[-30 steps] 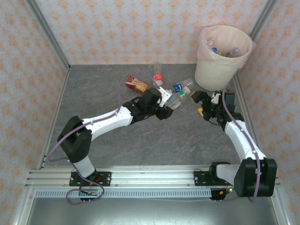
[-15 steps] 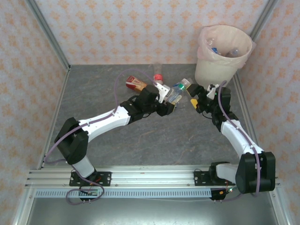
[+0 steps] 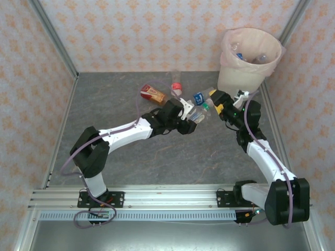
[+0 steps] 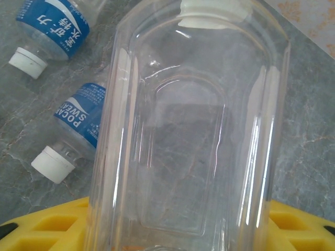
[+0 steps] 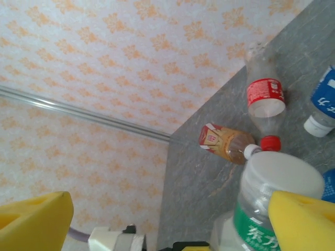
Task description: Put the plastic bottles in the bin
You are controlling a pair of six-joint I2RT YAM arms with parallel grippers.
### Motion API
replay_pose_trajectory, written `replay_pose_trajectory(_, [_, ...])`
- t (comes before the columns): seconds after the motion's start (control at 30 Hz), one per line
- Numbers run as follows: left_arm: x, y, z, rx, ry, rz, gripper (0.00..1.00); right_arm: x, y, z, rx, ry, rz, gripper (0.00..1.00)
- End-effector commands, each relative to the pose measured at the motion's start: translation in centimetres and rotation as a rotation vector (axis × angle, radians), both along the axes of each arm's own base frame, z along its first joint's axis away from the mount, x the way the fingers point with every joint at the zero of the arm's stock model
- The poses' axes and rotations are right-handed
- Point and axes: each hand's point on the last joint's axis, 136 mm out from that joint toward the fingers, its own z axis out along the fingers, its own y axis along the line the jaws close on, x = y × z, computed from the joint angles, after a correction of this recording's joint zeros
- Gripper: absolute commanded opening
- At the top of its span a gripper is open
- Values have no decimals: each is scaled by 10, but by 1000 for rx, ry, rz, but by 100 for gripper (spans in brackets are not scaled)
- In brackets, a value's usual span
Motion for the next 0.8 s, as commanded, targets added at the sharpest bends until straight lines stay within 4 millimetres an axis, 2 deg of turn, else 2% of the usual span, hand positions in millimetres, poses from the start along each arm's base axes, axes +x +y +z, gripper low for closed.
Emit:
replay_pose_trajectory(0.0, [-7, -6, 29, -91, -42, -35, 51, 7, -3, -17, -25, 60, -38, 95])
replay_pose_trajectory(0.1, [-10, -5, 33, -107, -54, -39, 51, 10, -4, -36, -52, 131, -56, 94])
replay_pose_trajectory(0.2, [-12, -6, 35, -114, -51, -52, 51, 11, 7, -41, -58, 148, 3, 92])
replay_pose_trajectory(0.33, [-13, -11, 35, -127, -53, -65, 51, 13, 17, -47, -59, 177, 45, 80])
replay_pose_trajectory(0.47, [-14, -15, 33, -118, -41, -73, 53, 15, 14, -44, -72, 164, 20, 57])
replay_pose_trajectory(0.57, [-13, -13, 35, -121, -36, -61, 65, 18, 11, -32, -113, 126, 7, 41])
replay_pose_trajectory(0.63, [-10, -7, 39, -137, -47, -28, 84, 23, 6, -16, -172, 84, -16, 33])
replay_pose_trajectory(0.67, [-8, -3, 41, -150, -48, -11, 90, 26, 2, -7, -207, 62, -33, 31])
replay_pose_trajectory(0.73, [-6, 6, 50, -200, -54, 17, 99, 37, -10, 21, -291, -8, -100, 29])
replay_pose_trajectory(0.77, [-6, 12, 55, -229, -62, 30, 100, 45, -20, 37, -339, -44, -160, 29])
